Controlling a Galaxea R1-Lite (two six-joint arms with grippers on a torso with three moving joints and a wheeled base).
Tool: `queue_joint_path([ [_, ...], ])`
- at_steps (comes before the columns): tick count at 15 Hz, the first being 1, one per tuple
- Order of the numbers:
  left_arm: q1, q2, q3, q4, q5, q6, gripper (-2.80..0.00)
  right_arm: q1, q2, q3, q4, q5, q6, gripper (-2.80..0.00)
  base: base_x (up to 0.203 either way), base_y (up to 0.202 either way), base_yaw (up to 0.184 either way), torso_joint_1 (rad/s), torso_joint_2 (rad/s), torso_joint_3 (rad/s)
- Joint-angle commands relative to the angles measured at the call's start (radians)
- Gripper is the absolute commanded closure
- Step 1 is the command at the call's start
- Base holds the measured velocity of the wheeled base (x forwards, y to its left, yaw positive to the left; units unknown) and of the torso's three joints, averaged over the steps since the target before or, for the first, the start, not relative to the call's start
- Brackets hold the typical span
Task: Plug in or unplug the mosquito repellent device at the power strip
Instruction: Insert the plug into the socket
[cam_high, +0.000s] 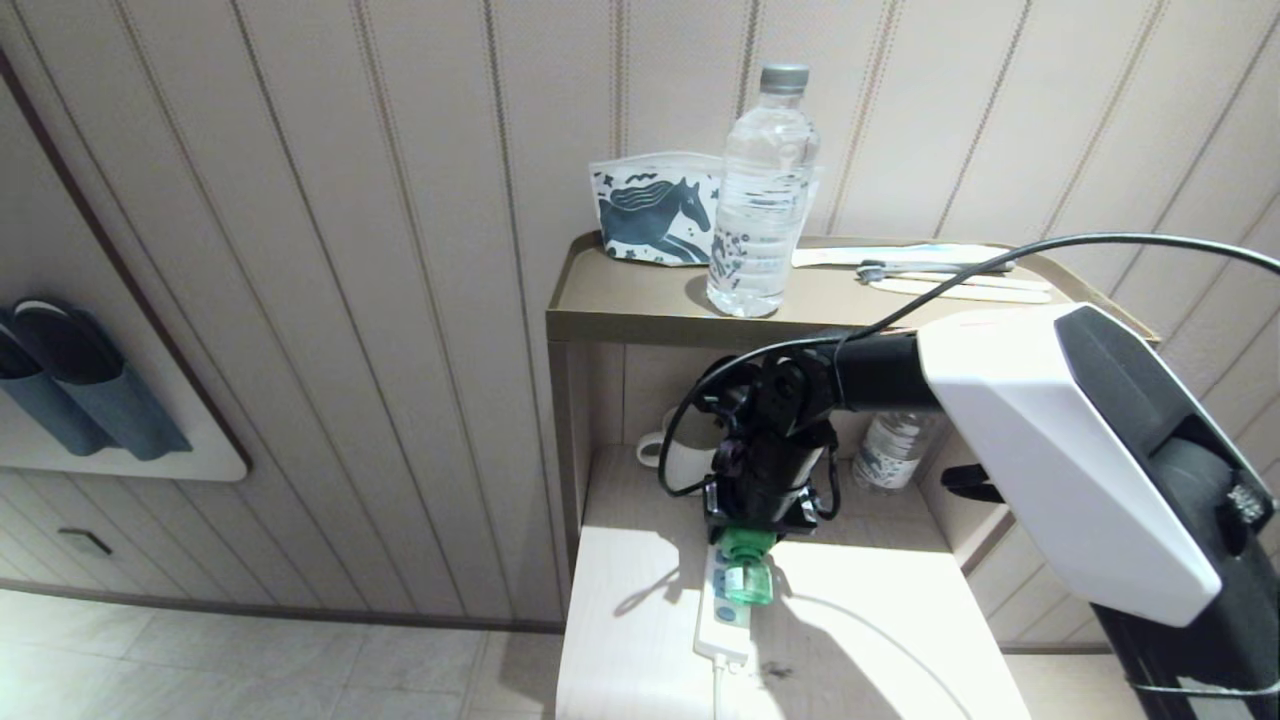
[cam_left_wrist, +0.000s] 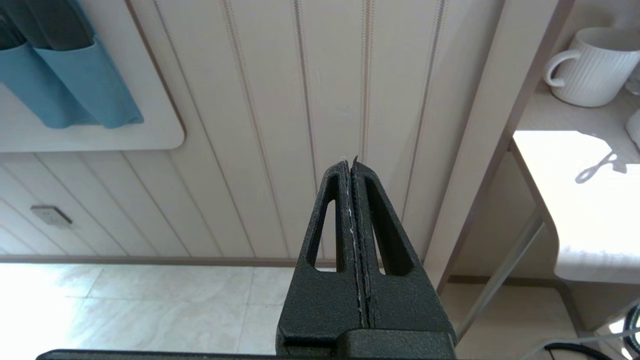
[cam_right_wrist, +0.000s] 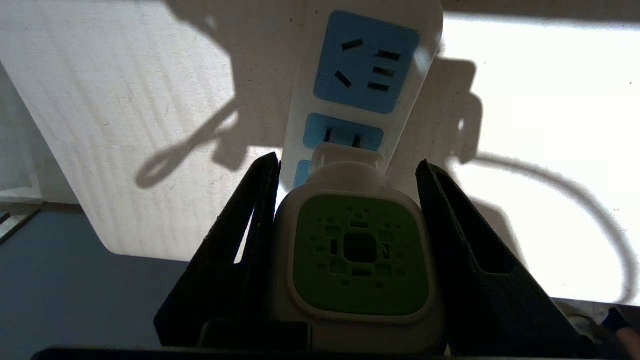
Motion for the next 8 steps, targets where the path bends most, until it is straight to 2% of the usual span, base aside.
queue_joint_path([
  [1, -0.001, 0.001, 0.000, 0.000, 0.000, 0.001, 0.00, 0.002, 0.012, 0.000, 0.005, 0.001, 0.003, 0.00, 0.000, 0.000, 0.000, 0.000, 0.00, 0.000],
  [8, 0.001, 0.001, 0.000, 0.000, 0.000, 0.001, 0.00, 0.017, 0.045, 0.000, -0.002, 0.003, 0.016, 0.00, 0.000, 0.000, 0.000, 0.000, 0.00, 0.000],
])
